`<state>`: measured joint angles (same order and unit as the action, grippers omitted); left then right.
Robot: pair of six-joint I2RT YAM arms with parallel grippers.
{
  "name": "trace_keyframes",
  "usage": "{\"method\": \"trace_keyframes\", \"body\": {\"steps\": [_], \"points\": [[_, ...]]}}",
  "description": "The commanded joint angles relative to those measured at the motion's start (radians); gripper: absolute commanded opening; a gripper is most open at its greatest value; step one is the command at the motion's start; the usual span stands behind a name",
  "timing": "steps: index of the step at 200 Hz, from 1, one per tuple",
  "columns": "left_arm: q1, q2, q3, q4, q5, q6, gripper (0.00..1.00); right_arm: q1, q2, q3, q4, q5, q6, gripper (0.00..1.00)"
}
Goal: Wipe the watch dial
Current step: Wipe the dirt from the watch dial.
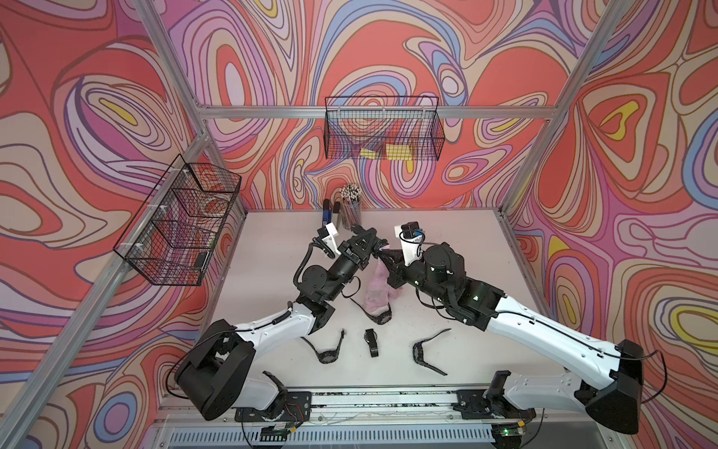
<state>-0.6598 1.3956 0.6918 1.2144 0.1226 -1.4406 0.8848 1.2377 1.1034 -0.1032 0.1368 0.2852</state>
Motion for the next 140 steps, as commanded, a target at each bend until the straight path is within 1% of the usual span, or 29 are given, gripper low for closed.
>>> {"method": "trace_keyframes", "body": {"steps": [1, 96, 140], "points": [[-0.024, -0.029, 0.026, 0.108, 0.086, -0.03, 0.0, 0.031, 0.025, -0.034, -0.036, -0.045, -0.002, 0.0], [-0.021, -0.053, 0.016, 0.106, 0.077, -0.03, 0.0, -0.035, -0.015, -0.086, -0.03, -0.036, 0.01, 0.0], [-0.021, -0.059, 0.009, 0.108, 0.079, -0.036, 0.0, -0.076, -0.016, -0.071, -0.033, -0.047, 0.001, 0.0]]}}
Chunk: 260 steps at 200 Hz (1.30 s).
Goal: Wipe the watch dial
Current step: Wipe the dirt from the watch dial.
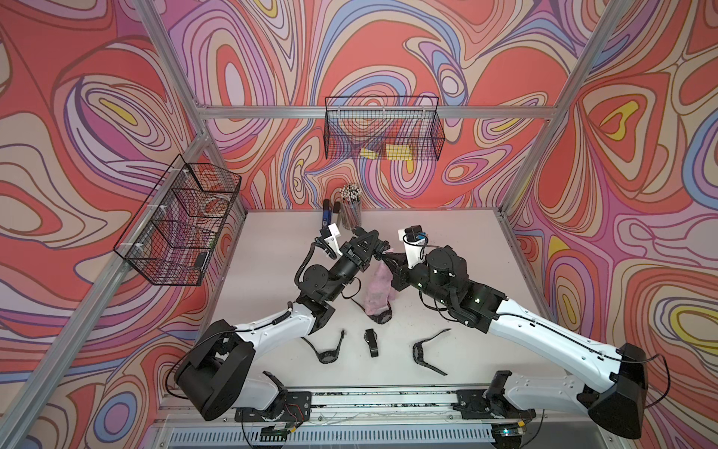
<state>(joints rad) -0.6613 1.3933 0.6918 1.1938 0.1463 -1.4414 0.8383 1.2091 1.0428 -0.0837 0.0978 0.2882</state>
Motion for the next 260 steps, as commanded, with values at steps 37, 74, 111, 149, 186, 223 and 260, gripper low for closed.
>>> {"method": "trace_keyframes", "body": {"steps": [37, 74, 111, 149, 186, 223, 260], "points": [[-0.021, -0.059, 0.003, 0.127, 0.065, -0.035, 0.0, -0.066, 0.023, 0.014, -0.048, -0.022, -0.016, 0.0], [-0.024, -0.057, -0.015, 0.128, 0.057, -0.038, 0.0, -0.072, 0.045, 0.098, -0.062, -0.032, -0.052, 0.0], [-0.026, -0.033, -0.015, 0.128, 0.064, -0.045, 0.0, -0.067, 0.057, 0.138, -0.052, -0.086, -0.038, 0.0], [-0.026, -0.027, -0.014, 0.128, 0.068, -0.042, 0.0, -0.039, 0.041, 0.149, -0.064, -0.064, -0.05, 0.0], [-0.026, -0.025, -0.015, 0.128, 0.068, -0.042, 0.0, -0.038, 0.026, 0.173, -0.084, -0.05, -0.067, 0.0], [-0.026, -0.023, -0.015, 0.128, 0.066, -0.039, 0.0, -0.018, 0.027, 0.175, -0.082, -0.053, -0.067, 0.0], [-0.025, -0.019, -0.009, 0.128, 0.069, -0.04, 0.0, 0.009, 0.032, 0.18, -0.079, -0.046, -0.069, 0.0]]}}
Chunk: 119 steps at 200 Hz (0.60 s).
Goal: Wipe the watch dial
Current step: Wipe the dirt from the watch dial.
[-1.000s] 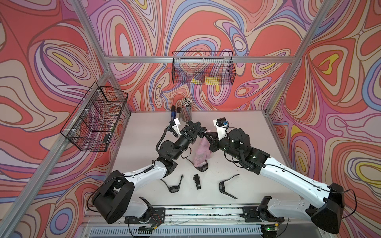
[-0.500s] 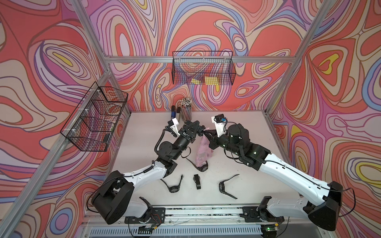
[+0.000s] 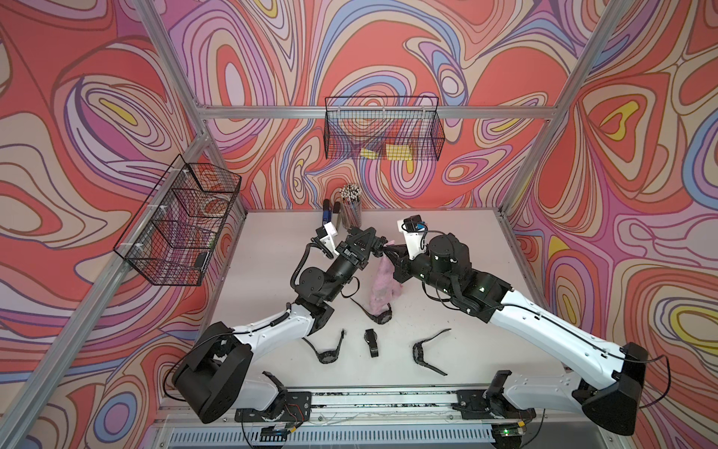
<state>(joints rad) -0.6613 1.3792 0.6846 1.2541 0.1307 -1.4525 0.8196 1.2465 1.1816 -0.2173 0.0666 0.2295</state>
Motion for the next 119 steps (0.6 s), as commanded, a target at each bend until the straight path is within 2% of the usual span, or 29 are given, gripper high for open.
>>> {"method": "trace_keyframes", "body": {"steps": [1, 90, 119], "points": [[-0.026, -0.005, -0.001, 0.068, 0.085, -0.029, 0.0, 0.029, -0.006, 0.041, 0.055, -0.015, -0.01, 0.0], [-0.026, 0.005, 0.022, 0.068, 0.085, -0.024, 0.0, 0.096, 0.023, 0.028, 0.073, -0.018, 0.007, 0.0], [-0.026, 0.003, 0.016, 0.068, 0.092, -0.031, 0.0, 0.096, 0.023, 0.022, 0.078, 0.04, -0.014, 0.0]]}}
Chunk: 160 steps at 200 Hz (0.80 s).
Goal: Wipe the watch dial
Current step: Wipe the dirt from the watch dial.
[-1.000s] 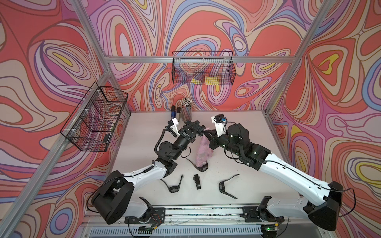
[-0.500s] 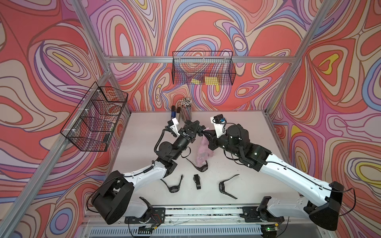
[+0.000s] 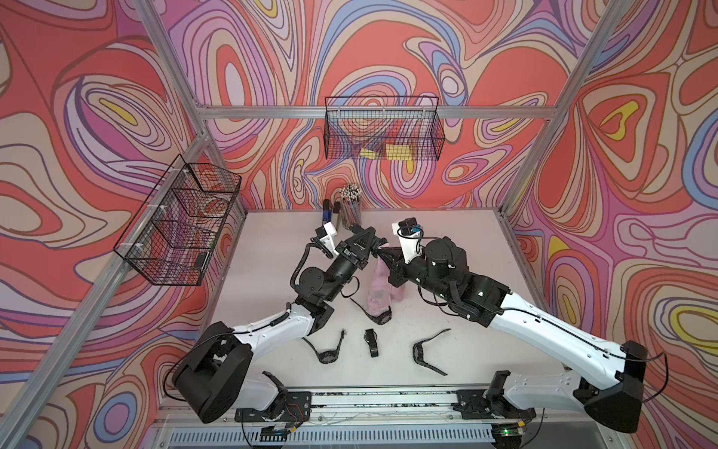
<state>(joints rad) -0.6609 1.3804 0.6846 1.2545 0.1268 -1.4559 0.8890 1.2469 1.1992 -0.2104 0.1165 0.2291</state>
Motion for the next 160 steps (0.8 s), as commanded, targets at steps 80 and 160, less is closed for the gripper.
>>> {"method": "trace_keyframes", "body": {"steps": [80, 160], "points": [[-0.026, -0.027, -0.005, 0.068, 0.089, -0.024, 0.0, -0.095, 0.014, 0.04, 0.041, -0.015, -0.046, 0.0], [-0.026, -0.022, 0.019, 0.068, 0.079, -0.02, 0.0, -0.016, 0.006, -0.037, 0.052, -0.056, 0.024, 0.0]]}}
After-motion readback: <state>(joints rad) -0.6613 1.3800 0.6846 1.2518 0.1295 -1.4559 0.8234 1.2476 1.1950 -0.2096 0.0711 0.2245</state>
